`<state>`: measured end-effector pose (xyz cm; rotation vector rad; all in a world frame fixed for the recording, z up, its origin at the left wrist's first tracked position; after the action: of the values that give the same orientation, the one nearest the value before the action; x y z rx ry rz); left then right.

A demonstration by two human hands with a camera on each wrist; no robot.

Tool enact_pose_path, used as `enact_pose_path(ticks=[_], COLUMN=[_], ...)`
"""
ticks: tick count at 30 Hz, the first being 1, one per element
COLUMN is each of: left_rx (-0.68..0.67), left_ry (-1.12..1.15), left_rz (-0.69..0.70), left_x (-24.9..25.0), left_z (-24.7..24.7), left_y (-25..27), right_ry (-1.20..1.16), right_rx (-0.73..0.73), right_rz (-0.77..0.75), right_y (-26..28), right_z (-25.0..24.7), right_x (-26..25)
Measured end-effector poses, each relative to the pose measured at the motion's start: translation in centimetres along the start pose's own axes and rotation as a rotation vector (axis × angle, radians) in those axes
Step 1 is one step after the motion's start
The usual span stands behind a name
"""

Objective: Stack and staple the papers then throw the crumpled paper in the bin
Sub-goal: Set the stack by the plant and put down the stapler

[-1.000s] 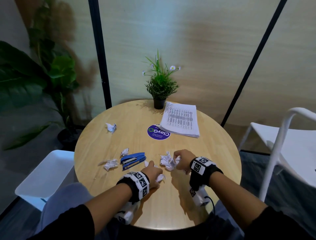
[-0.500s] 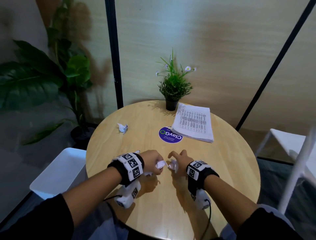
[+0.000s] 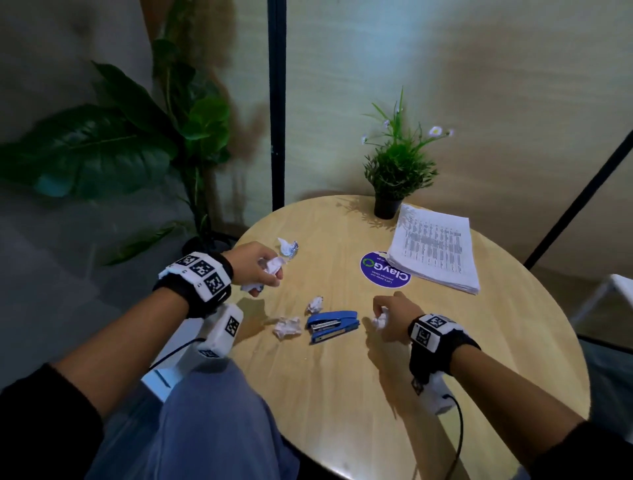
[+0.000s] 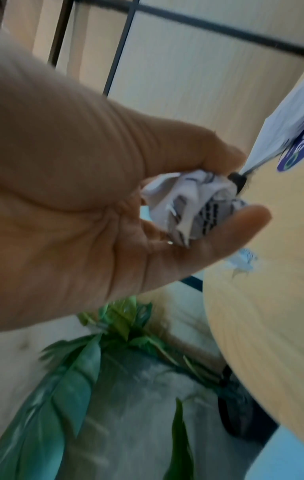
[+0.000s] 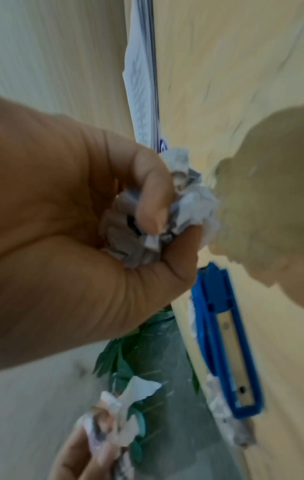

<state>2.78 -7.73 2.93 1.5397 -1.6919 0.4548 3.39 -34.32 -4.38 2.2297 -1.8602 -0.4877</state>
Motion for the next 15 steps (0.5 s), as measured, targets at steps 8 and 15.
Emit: enact_pose_path(ticks=[8,15], left_rx=[0.121,0.247], left_ry=[0.11,0.212], left_rz=[-0.139,-0.29], left_x=[-10.8,-19.9], left_z=[-4.5,-5.2], left_y=[2.5,4.8], right_ry=[-0.13,-0.371], right_rx=[0.036,-0.066], right_rz=[-0.268,-0.436], right_y=[-4.5,-7.7], right_z=[-3.9,-3.2], right_x=[-11.5,-22.4])
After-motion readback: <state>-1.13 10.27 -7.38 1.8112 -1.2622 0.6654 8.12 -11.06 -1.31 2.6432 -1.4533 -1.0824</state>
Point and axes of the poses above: each hand's wrist, its own y-axis away from the middle knuckle, its own z-axis out of the palm, x = y × z, the point moved 8 cm from there along -y, towards the middle knuckle, and after that the axes turned 6 degrees about y, right-handed, at the moved point
